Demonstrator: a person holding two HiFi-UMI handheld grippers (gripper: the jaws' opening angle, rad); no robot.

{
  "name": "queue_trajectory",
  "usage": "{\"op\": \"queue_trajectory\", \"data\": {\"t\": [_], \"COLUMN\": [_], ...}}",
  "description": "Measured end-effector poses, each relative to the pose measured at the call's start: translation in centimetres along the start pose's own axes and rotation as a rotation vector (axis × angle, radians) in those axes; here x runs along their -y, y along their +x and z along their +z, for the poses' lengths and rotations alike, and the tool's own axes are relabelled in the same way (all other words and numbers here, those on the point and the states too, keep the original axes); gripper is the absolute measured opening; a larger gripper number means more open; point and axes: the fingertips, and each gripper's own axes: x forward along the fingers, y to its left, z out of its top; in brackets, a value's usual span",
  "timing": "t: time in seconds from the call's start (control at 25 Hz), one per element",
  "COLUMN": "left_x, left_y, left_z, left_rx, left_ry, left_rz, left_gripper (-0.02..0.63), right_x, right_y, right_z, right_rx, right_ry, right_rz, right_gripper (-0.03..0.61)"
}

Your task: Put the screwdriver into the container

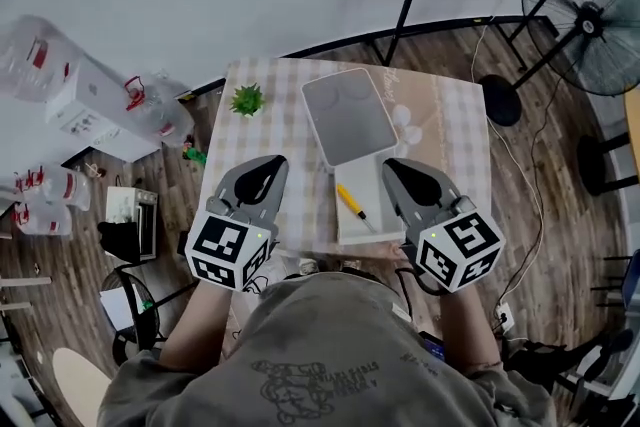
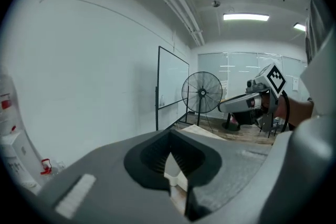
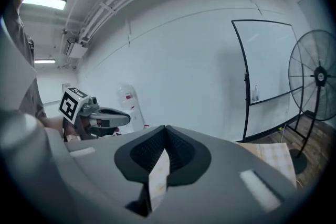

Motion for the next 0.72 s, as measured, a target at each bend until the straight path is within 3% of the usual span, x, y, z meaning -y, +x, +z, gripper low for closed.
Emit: {"op": "queue_trajectory", "data": {"t": [0.28,0.72], "left_x": [1.0,0.6], "left_y": [-3.4,-5.9], "left_z": [4.6,5.0], "left_rx": [0.135,0.174], "left_ry": [0.025,0.021], "left_rz": [0.033,0.080], "left_gripper": [0.001,0.001], "right_x": [-2.8,-3.8], "right_y": [-4.2,-4.6], "right_z": [4.4,4.3], "right_rx": [0.156,0.139], "right_ry": [0.002,-0.048], "right_rz": [0.032,0.034], "right_gripper": [0.026,0.026]}}
